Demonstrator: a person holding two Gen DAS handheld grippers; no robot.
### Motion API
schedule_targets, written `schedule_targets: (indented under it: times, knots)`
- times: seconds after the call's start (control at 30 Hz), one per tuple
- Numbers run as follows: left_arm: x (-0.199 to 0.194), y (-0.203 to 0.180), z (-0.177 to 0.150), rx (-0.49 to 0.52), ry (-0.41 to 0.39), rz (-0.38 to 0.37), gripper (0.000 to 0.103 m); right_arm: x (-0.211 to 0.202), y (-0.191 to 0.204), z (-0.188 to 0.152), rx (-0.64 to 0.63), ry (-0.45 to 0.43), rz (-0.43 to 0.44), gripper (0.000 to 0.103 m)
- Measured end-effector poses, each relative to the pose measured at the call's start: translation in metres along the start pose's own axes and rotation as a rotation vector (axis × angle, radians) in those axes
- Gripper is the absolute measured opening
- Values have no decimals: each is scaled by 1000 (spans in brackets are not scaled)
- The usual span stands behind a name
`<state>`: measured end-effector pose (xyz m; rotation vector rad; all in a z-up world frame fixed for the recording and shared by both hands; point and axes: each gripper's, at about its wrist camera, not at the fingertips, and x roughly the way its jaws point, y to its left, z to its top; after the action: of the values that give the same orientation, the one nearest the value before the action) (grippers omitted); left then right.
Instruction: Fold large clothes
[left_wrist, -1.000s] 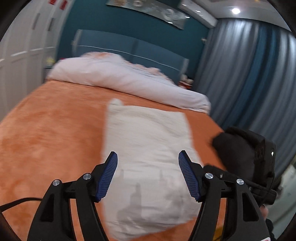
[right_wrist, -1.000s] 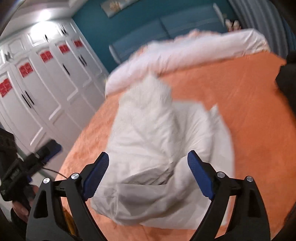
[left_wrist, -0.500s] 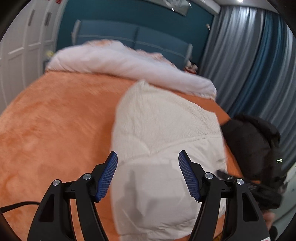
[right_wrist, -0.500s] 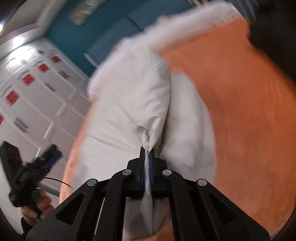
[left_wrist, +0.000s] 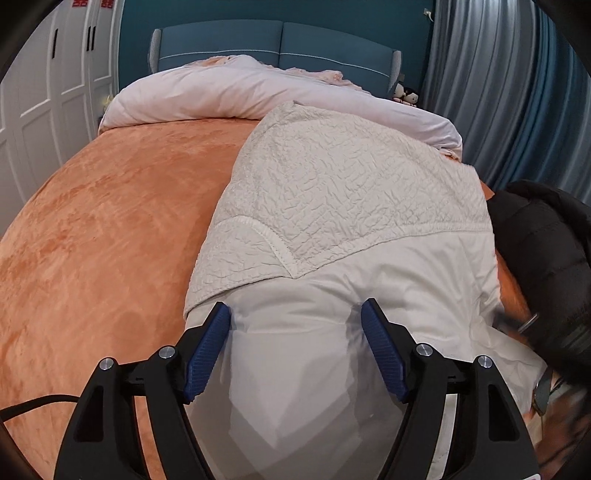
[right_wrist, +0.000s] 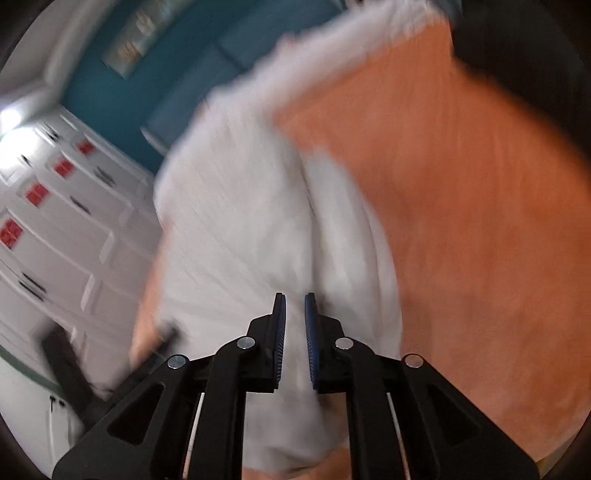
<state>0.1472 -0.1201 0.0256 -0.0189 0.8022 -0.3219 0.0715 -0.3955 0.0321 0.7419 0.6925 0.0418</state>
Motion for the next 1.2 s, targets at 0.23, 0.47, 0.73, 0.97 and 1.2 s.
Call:
schedule_targets:
  times: [0.23, 0.47, 0.73, 0.97, 1.2]
  knots:
    - [-1, -4, 2, 1, 8, 9, 71, 18, 83, 78, -243, -101, -58, 11]
    - [2, -2, 3, 13, 13, 0, 71, 107, 54, 77, -233, -34, -202, 5]
    - [7, -14, -1, 75, -16, -5, 72, 135, 3, 48, -148, 8, -192, 1]
    - [15, -18, -7, 96, -42, -2, 75, 146, -2, 33, -170, -19, -223, 0]
    - [23, -17, -10, 109, -53, -5, 77, 155, -7, 29, -167, -27, -229, 0]
